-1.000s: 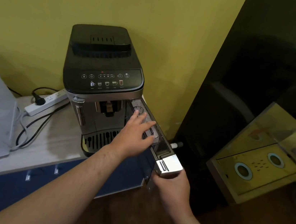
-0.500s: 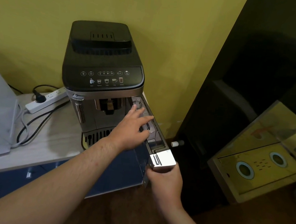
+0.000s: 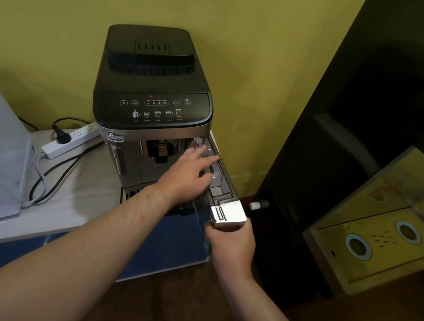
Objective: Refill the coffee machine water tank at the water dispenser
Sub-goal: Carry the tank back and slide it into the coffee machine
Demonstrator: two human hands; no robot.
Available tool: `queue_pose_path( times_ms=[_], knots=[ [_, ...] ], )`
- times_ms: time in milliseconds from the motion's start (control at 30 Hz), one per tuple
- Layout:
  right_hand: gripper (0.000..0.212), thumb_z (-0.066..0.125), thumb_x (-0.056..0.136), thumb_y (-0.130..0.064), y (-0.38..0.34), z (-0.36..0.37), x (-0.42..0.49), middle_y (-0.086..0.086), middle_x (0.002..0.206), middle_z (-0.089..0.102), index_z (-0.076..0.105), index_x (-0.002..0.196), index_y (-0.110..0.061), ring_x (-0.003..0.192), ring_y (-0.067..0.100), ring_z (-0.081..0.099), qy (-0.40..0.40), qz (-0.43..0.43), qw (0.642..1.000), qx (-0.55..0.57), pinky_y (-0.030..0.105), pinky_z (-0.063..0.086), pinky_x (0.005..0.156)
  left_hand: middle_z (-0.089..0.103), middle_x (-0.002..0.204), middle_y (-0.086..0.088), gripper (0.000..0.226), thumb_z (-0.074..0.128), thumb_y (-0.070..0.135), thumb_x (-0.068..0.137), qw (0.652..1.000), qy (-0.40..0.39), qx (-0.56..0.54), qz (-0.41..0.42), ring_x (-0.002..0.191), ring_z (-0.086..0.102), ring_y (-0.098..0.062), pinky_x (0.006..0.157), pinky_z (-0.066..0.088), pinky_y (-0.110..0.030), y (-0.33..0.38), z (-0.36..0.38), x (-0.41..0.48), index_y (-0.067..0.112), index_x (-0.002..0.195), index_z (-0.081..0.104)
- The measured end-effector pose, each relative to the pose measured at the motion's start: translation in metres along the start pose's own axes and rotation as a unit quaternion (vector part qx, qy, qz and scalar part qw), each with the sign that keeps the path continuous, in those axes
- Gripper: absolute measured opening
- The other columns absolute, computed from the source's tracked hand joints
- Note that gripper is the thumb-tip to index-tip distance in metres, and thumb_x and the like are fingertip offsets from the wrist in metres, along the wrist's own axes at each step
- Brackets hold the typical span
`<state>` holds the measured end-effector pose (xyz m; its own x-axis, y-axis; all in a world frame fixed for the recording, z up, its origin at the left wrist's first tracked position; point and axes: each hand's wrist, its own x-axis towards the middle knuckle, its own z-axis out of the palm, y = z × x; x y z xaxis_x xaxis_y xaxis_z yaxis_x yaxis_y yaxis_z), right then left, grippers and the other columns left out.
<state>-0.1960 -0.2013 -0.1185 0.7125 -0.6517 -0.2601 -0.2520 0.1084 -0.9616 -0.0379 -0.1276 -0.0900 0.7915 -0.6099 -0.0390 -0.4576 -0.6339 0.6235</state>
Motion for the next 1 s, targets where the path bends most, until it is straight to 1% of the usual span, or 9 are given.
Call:
queue_pose_path(
  times_ms=[200,300,400,467,567,667,733,867,1000],
  knots=[
    [0.053,0.084,0.067,-0.005,-0.003,0.015,0.013,-0.012,0.092,0.064,0.053,0.104,-0.028,0.082,-0.001,0.061,0.017,0.002,1.000,-0.002,0.013,0.051,0.067,0.013,0.168,-0.001,0.053,0.038,0.035,0.104,0.999,0.041,-0.030,0.001,0.155,0.003,-0.021,0.124,0.010,-0.042,-0.006,0.002,-0.012,0.031,0.156,0.028],
    [0.053,0.084,0.067,-0.007,0.001,0.020,0.016,-0.009,0.097,0.065,0.054,0.107,-0.025,0.085,0.001,0.062,0.017,0.007,1.000,-0.008,0.018,0.055,0.070,0.048,0.148,-0.006,0.046,0.042,0.032,0.101,0.989,0.127,-0.066,0.024,0.142,0.035,-0.019,0.118,0.028,-0.042,-0.011,-0.001,-0.032,0.015,0.143,0.051],
    [0.055,0.083,0.069,-0.008,0.004,0.023,0.017,-0.004,0.102,0.066,0.055,0.114,-0.020,0.092,0.007,0.064,0.009,0.010,1.000,-0.008,0.017,0.055,0.069,0.056,0.098,0.001,0.027,0.048,0.029,0.090,0.951,0.301,-0.054,0.038,0.097,0.050,-0.016,0.084,0.042,-0.033,-0.027,-0.010,-0.054,0.011,0.101,0.066],
    [0.054,0.083,0.069,-0.009,0.005,0.025,0.017,-0.005,0.100,0.065,0.054,0.114,-0.020,0.089,0.007,0.063,0.009,0.010,1.000,-0.007,0.016,0.054,0.067,0.050,0.091,-0.002,0.010,0.055,0.023,0.086,0.915,0.399,-0.053,-0.020,0.090,0.045,-0.018,0.073,0.031,-0.025,-0.043,-0.020,-0.064,0.015,0.092,0.057],
    [0.051,0.083,0.070,-0.009,0.005,0.027,0.018,-0.005,0.098,0.065,0.055,0.111,-0.021,0.089,0.010,0.065,0.013,0.011,1.000,-0.009,0.022,0.059,0.070,0.049,0.107,-0.013,0.031,0.061,0.025,0.084,0.865,0.477,-0.101,-0.121,0.099,0.041,-0.017,0.084,0.037,-0.020,-0.066,-0.037,-0.068,0.005,0.107,0.054],
    [0.050,0.082,0.070,-0.008,0.004,0.031,0.019,-0.005,0.097,0.065,0.054,0.110,-0.022,0.088,0.008,0.065,0.013,0.013,1.000,-0.004,0.020,0.058,0.069,0.043,0.137,-0.012,0.065,0.060,0.037,0.085,0.849,0.473,-0.166,-0.168,0.126,0.043,-0.021,0.110,0.039,-0.039,-0.079,-0.054,-0.063,0.005,0.139,0.042],
    [0.050,0.082,0.070,-0.008,0.004,0.035,0.021,-0.005,0.097,0.065,0.054,0.110,-0.023,0.087,0.008,0.065,0.015,0.012,1.000,-0.003,0.020,0.058,0.070,0.043,0.147,-0.010,0.069,0.055,0.044,0.090,0.866,0.435,-0.195,-0.154,0.135,0.042,-0.019,0.114,0.037,-0.039,-0.082,-0.063,-0.057,0.009,0.147,0.035],
    [0.050,0.083,0.070,-0.010,0.005,0.042,0.022,-0.005,0.097,0.065,0.054,0.109,-0.023,0.085,0.007,0.065,0.022,0.008,1.000,-0.005,0.013,0.054,0.059,0.061,0.117,0.008,0.032,0.045,0.036,0.101,0.887,0.372,-0.246,-0.118,0.097,0.054,0.015,0.077,0.042,-0.004,-0.078,-0.071,-0.046,0.021,0.129,0.052],
    [0.050,0.083,0.069,-0.010,0.004,0.043,0.023,-0.008,0.095,0.064,0.054,0.108,-0.024,0.083,0.003,0.063,0.022,0.004,1.000,-0.004,0.007,0.049,0.053,0.062,0.118,0.004,0.034,0.044,0.036,0.102,0.882,0.385,-0.244,-0.120,0.098,0.054,0.006,0.076,0.040,-0.009,-0.079,-0.071,-0.041,0.017,0.128,0.055]
  ],
)
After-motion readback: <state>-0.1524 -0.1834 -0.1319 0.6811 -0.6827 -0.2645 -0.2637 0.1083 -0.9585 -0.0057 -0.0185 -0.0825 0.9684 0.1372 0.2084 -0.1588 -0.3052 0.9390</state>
